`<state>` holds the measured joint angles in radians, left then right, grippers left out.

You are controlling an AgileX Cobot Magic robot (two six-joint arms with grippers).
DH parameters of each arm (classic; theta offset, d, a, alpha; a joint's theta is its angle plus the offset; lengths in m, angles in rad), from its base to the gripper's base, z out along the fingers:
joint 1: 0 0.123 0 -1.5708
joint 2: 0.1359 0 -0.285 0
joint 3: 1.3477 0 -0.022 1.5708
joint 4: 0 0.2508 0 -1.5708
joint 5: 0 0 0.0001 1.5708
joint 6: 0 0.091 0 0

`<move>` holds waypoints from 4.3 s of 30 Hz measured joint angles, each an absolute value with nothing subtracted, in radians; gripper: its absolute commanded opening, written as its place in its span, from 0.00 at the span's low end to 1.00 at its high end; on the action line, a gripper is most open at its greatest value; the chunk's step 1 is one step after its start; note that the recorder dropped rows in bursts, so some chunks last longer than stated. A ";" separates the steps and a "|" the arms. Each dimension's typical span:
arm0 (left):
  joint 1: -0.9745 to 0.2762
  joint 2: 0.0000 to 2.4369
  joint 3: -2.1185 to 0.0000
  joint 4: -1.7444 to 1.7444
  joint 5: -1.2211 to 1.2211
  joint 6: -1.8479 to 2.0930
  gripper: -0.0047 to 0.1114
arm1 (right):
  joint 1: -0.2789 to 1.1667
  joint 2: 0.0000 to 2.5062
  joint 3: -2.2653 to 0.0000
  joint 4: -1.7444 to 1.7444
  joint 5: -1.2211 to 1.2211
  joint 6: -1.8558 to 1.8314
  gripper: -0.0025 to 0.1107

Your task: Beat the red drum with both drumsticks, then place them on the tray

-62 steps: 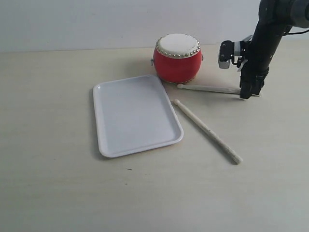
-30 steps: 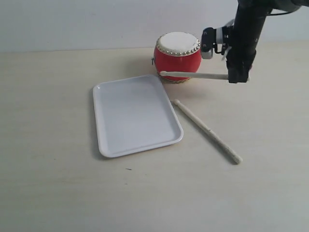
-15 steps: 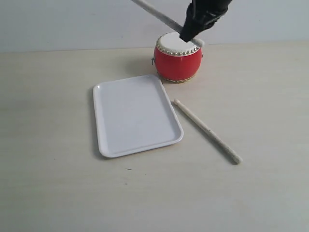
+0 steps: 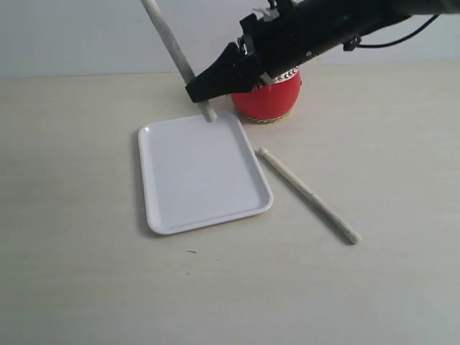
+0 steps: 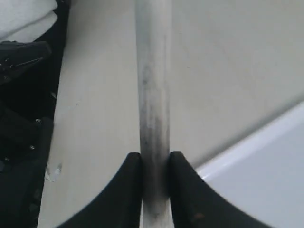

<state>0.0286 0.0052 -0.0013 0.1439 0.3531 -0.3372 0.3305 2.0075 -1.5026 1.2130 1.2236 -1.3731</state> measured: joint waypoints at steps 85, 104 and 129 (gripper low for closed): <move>-0.127 1.637 -0.619 0.999 -1.232 -0.962 0.04 | 0.476 2.046 -1.389 1.521 1.164 -1.630 0.02; -0.127 1.622 -0.625 0.987 -1.069 -0.919 0.04 | 0.473 1.995 -1.389 1.384 1.118 -1.555 0.59; -0.127 1.433 -0.671 1.175 -0.565 -1.185 0.04 | 0.446 1.859 -1.387 -0.066 1.032 -0.141 0.41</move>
<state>-0.1268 1.4328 -0.6711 1.1747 -0.5654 -1.1853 0.4458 1.8586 -1.3866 -0.0657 1.0324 -0.1408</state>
